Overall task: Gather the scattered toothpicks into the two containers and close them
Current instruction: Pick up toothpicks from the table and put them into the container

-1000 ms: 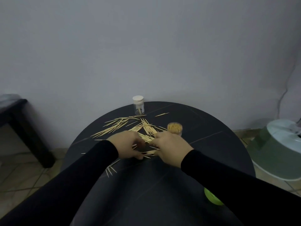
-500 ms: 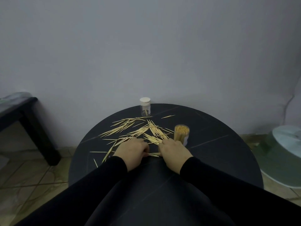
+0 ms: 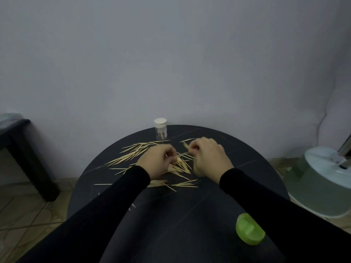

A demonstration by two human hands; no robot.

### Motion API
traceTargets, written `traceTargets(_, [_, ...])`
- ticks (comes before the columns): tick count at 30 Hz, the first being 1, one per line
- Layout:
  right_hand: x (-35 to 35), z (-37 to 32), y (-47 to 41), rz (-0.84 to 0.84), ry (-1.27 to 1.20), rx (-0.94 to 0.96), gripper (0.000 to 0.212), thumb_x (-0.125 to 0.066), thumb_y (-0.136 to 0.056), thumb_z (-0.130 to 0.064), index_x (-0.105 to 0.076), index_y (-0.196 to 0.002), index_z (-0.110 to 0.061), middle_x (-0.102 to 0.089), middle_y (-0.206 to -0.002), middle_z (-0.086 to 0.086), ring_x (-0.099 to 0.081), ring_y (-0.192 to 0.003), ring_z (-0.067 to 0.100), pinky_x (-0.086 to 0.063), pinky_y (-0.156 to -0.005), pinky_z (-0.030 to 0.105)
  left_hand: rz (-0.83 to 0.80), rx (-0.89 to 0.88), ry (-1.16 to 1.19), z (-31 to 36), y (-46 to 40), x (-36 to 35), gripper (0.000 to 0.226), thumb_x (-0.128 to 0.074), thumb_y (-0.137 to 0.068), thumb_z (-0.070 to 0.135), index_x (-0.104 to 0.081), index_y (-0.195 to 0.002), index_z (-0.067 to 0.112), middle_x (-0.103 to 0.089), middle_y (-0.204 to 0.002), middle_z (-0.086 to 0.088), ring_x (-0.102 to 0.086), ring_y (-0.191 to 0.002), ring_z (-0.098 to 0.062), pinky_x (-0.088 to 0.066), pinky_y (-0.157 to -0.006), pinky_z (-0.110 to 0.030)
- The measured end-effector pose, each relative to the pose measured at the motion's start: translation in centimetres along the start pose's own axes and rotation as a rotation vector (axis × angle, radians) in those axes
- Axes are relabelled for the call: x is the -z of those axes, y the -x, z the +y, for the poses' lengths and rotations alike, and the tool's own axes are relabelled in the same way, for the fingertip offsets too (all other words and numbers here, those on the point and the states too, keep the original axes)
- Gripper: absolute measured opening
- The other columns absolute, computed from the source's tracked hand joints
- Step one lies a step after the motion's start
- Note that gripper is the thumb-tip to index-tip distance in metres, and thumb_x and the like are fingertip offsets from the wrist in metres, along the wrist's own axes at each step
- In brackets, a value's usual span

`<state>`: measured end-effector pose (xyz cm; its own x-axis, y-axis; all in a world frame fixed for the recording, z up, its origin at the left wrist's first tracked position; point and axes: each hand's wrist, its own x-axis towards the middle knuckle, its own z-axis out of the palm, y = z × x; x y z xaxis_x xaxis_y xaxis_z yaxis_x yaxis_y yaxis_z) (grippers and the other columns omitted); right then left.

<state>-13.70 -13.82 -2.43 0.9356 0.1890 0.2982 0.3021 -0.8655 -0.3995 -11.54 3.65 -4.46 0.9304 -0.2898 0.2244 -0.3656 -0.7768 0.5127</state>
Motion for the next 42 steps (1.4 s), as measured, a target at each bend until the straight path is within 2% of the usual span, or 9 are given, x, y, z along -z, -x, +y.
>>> traceTargets(4, [-0.2, 2.9, -1.3, 0.085, -0.359, -0.165, 0.015, -0.047, -0.099, -0.028, -0.057, -0.108, -0.023, -0.056, -0.100, -0.009, -0.054, -0.102, 0.015, -0.044, -0.098, 0.046, 0.213, 0.072, 0.417, 2.9, -1.2, -1.1, 0.018, -0.057, -0.094, 0.017, -0.064, -0.107, 0.027, -0.062, -0.096, 0.011, -0.055, -0.085, 0.001, -0.043, -0.073, -0.014])
traceTargets(8, [-0.5, 4.6, -2.1, 0.120, -0.587, -0.213, 0.026, -0.048, -0.099, -0.024, -0.059, -0.120, -0.014, -0.058, -0.094, -0.008, -0.053, -0.084, 0.001, -0.042, -0.067, 0.012, 0.319, 0.121, 0.712, 5.3, -2.4, -2.4, 0.017, -0.057, -0.094, 0.015, -0.066, -0.103, 0.026, -0.064, -0.096, 0.009, -0.057, -0.090, -0.004, -0.047, -0.075, -0.017])
traceTargets(11, [-0.9, 5.5, -2.4, 0.125, -0.675, -0.212, 0.024, -0.053, -0.098, -0.022, -0.061, -0.119, -0.015, -0.063, -0.100, -0.003, -0.057, -0.089, 0.005, -0.040, -0.065, 0.010, 0.329, 0.167, 0.837, 6.1, -3.1, -3.7, 0.015, -0.058, -0.093, 0.014, -0.065, -0.103, 0.022, -0.063, -0.091, 0.007, -0.058, -0.085, -0.005, -0.045, -0.070, -0.016])
traceTargets(18, [-1.8, 6.8, -2.0, -0.019, -0.706, -0.204, 0.014, -0.059, -0.094, -0.022, -0.065, -0.106, -0.019, -0.066, -0.099, 0.000, -0.062, -0.097, 0.014, -0.051, -0.077, 0.023, 0.304, -0.007, 0.495, 4.5, -3.3, -6.4, 0.051, -0.060, -0.091, 0.012, -0.045, -0.131, 0.040, -0.059, -0.081, 0.007, -0.058, -0.083, -0.008, -0.051, -0.075, -0.023])
traceTargets(21, [-1.3, 7.7, -1.8, -0.064, -0.678, -0.199, 0.007, -0.064, -0.090, -0.025, -0.067, -0.095, -0.029, -0.065, -0.103, -0.002, -0.060, -0.101, 0.013, -0.051, -0.088, 0.031, 0.302, -0.091, 0.311, 3.7, -3.3, -6.3, 0.041, -0.062, -0.089, 0.021, -0.051, -0.124, 0.039, -0.061, -0.083, 0.013, -0.055, -0.088, -0.007, -0.047, -0.079, -0.027])
traceTargets(24, [-1.0, 8.2, -1.5, -0.114, -0.648, -0.180, 0.009, -0.067, -0.088, -0.028, -0.068, -0.094, -0.034, -0.066, -0.102, -0.008, -0.059, -0.103, 0.012, -0.049, -0.091, 0.034, 0.336, -0.168, 0.145, 3.4, -3.0, -6.0, 0.025, -0.061, -0.090, 0.027, -0.061, -0.115, 0.032, -0.063, -0.089, 0.016, -0.048, -0.089, 0.000, -0.040, -0.075, -0.019])
traceTargets(30, [-0.2, 8.9, -1.4, -0.178, -0.514, -0.084, 0.045, -0.073, -0.082, -0.032, -0.055, -0.123, -0.032, -0.060, -0.102, -0.015, -0.053, -0.093, 0.015, -0.047, -0.081, 0.031, 0.350, -0.146, 0.173, 3.4, -2.9, -5.3, 0.013, -0.063, -0.089, 0.029, -0.071, -0.099, 0.029, -0.061, -0.092, 0.018, -0.044, -0.090, -0.001, -0.031, -0.074, -0.011])
traceTargets(35, [-0.7, 8.6, -1.4, -0.210, -0.362, -0.106, 0.059, -0.076, -0.075, -0.044, -0.057, -0.129, -0.029, -0.057, -0.113, -0.012, -0.049, -0.101, 0.009, -0.043, -0.084, 0.028, 0.208, -0.144, 0.208, 3.2, -2.5, -4.7, 0.018, -0.062, -0.089, 0.027, -0.068, -0.104, 0.035, -0.062, -0.098, 0.022, -0.046, -0.098, -0.002, -0.034, -0.078, -0.014])
traceTargets(42, [-0.9, 8.6, -1.2, -0.185, -0.335, -0.103, 0.056, -0.075, -0.075, -0.047, -0.059, -0.126, -0.032, -0.057, -0.114, -0.011, -0.047, -0.096, 0.006, -0.043, -0.083, 0.029, 0.282, -0.215, 0.018, 4.1, -1.9, -4.9, 0.025, -0.058, -0.091, 0.030, -0.060, -0.115, 0.031, -0.061, -0.089, 0.017, -0.047, -0.090, -0.002, -0.044, -0.079, -0.024])
